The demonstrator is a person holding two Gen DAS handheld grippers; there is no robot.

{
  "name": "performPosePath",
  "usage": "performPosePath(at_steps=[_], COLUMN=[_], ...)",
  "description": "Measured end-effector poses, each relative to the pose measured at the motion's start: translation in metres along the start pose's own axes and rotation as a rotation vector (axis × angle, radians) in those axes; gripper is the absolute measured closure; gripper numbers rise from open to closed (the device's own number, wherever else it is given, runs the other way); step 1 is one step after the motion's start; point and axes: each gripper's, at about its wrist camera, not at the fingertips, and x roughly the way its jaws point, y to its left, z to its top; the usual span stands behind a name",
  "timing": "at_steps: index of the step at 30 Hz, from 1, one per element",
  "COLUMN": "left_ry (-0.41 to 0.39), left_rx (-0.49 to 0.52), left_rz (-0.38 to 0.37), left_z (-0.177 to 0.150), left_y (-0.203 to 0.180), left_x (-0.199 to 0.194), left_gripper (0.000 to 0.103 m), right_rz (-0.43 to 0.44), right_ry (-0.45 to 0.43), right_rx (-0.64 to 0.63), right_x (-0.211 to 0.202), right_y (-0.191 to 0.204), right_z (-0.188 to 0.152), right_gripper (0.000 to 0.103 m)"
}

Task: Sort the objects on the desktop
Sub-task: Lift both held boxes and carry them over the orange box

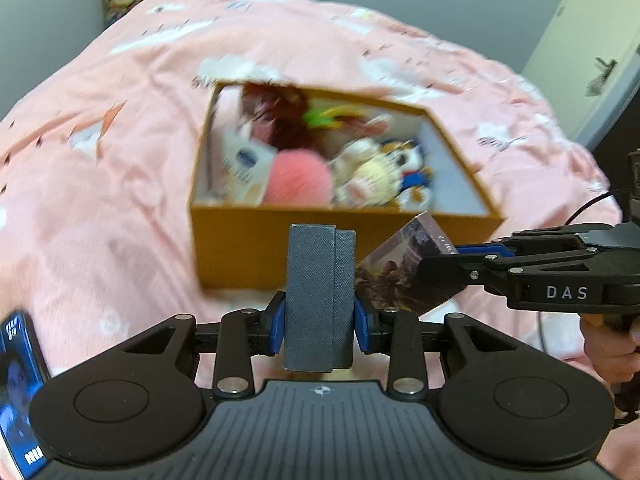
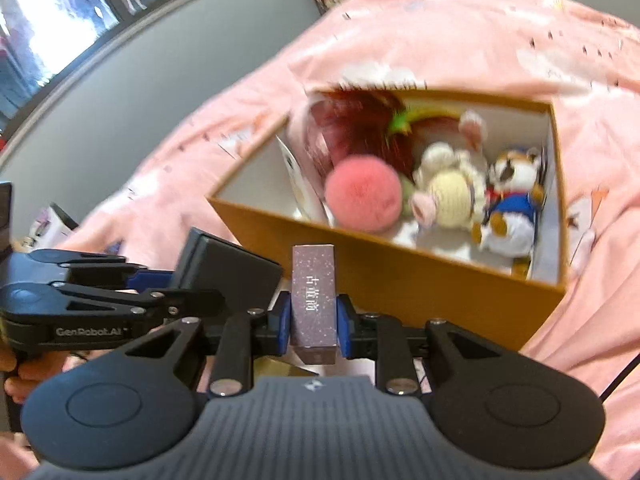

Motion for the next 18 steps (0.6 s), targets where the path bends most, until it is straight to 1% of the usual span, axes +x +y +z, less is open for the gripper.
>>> performPosePath(at_steps=[3, 7, 10, 11, 14, 18], left_ry=[-0.036, -0.105, -0.152, -0.164, -0.184, -0.155], left_rx=[0.005, 0.020, 0.022, 0.020, 0.013, 0.001], left_rz=[-0.036, -0.075, -0.102, -0.103, -0.109, -0.160], left_z=[0.013, 0.036, 0.055, 0.061, 0.079, 0.094], left_y=[-0.008, -0.016, -0.020, -0.021, -0.025, -0.032], left_x=[-0.013, -0.028, -0.032, -0.030, -0.022, 0.001], left_gripper=[0.065, 0.065, 0.065, 0.065, 0.065, 0.065], right_rz=[0.036, 0.005, 0.018, 0.011, -0.054, -0.135], right_ry=[-0.035, -0.121, -0.188, -0.210, -0.263, -0.273], right_rx=[-0.014, -0.029, 0.002, 0.004, 0.011, 0.047], right_x=[-0.024, -0.053, -0.072, -0.077, -0.085, -0.083], right_y=[0.001, 0.001, -0.007, -0.010, -0.018, -0.035], right_z=[0.008, 0.020, 0.030, 0.032, 0.040, 0.047], right_gripper=[0.078, 0.078, 0.078, 0.078, 0.078, 0.078])
